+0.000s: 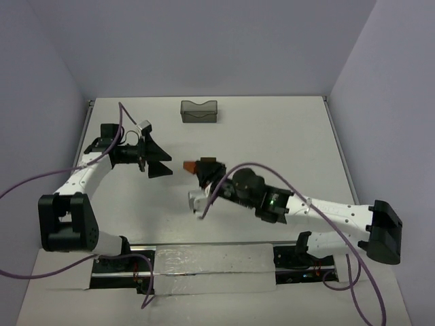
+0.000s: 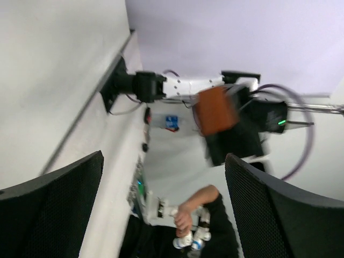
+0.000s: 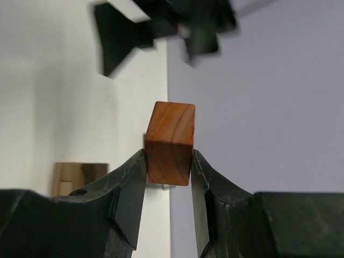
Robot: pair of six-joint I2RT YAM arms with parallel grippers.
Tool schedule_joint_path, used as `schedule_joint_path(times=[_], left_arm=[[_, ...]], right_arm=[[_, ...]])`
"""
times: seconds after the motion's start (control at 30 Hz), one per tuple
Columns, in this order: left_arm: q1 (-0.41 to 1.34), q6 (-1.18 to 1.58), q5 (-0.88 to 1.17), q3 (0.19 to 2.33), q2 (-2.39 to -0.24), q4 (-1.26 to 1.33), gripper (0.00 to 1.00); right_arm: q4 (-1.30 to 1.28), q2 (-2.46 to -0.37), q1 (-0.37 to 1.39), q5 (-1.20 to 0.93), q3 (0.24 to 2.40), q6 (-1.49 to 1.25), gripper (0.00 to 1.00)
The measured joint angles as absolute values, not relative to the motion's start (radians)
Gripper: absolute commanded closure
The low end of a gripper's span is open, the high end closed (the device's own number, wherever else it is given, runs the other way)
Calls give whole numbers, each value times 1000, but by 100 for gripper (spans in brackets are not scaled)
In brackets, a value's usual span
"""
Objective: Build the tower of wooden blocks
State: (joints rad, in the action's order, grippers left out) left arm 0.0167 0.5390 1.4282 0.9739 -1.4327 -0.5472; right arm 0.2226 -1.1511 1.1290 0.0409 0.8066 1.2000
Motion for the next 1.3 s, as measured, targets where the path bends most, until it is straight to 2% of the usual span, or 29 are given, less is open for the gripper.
schedule_joint_path(times=[0.2, 0.4, 0.53, 0.67, 0.8, 0.9, 1.1, 1.3], left_arm=[[-32, 296, 1413, 1088, -1549, -770, 1], [-55, 170, 1395, 1125, -1572, -860, 1], [-54, 197, 1286, 1124, -1533, -784, 1], [-55, 247, 1143, 1083, -1375, -632, 1], [-55, 273, 1042, 1072, -1229, -504, 1], [-55, 281, 980, 1072, -1195, -443, 1], [-55, 248, 914, 1073, -1235, -420, 1], [-55, 137, 924, 1104, -1338, -488, 1]], right_arm=[[24, -1169, 859, -109, 1048, 946, 100], [-153, -1246, 653, -342, 1181, 786, 97], [-329, -1397, 554, -512, 1350, 682, 98], [-436, -1550, 485, -655, 1495, 578, 99], [-480, -1594, 455, -733, 1500, 513, 100], [-469, -1593, 454, -769, 1468, 484, 100], [-427, -1591, 454, -824, 1356, 488, 99], [-437, -1618, 454, -895, 1344, 582, 98]])
